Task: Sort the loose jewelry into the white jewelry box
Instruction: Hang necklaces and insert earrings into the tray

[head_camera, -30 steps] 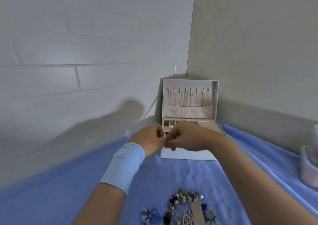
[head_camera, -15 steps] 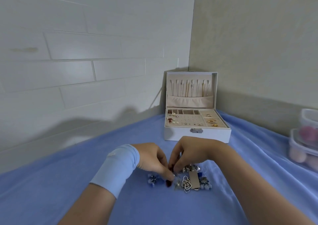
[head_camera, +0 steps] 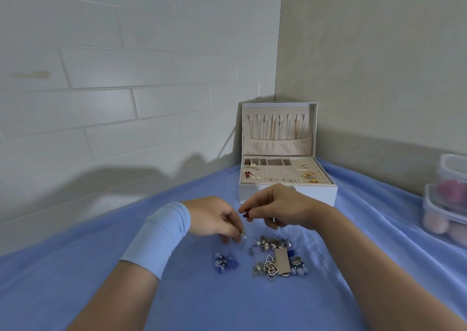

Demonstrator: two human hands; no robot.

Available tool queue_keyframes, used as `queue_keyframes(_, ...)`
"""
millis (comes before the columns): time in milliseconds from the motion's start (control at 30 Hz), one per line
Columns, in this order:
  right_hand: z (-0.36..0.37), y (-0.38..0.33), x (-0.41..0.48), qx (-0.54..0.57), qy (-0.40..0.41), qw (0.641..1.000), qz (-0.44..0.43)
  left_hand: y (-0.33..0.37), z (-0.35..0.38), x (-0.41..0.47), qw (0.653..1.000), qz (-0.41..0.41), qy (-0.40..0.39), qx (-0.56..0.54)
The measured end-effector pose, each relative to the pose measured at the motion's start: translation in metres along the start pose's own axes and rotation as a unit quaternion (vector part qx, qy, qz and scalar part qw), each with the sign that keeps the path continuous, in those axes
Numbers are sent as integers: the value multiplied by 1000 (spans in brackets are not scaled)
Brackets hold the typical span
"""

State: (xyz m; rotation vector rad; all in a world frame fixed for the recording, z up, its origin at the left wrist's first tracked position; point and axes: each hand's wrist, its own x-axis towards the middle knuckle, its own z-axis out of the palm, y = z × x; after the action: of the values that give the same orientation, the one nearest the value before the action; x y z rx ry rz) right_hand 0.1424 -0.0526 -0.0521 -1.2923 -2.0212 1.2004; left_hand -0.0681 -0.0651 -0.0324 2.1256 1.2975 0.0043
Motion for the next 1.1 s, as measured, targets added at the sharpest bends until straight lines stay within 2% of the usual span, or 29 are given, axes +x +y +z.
queue_keyframes(433,-29,-8,13,64,110,991,-40,3,-43,29,974,26,148,-172)
queue_keyframes(733,-74,-10,54,59,242,968,-24,9,-77,76,916,68,171,-357)
queue_keyframes(800,-78,-6,65,37,255,966,-19,9,-81,86,902,77,183,-384)
queue_keyframes(933,-80,2,82,-81,267,960,-5,2,-84,106,879,90,214,-415)
queue_keyframes(1033,-76,7,91,-170,271,948,2,-5,-82,117,882,83,229,-403)
queue_keyframes(1100,-73,10,95,-189,259,947,16,-8,-78,121,896,69,241,-367)
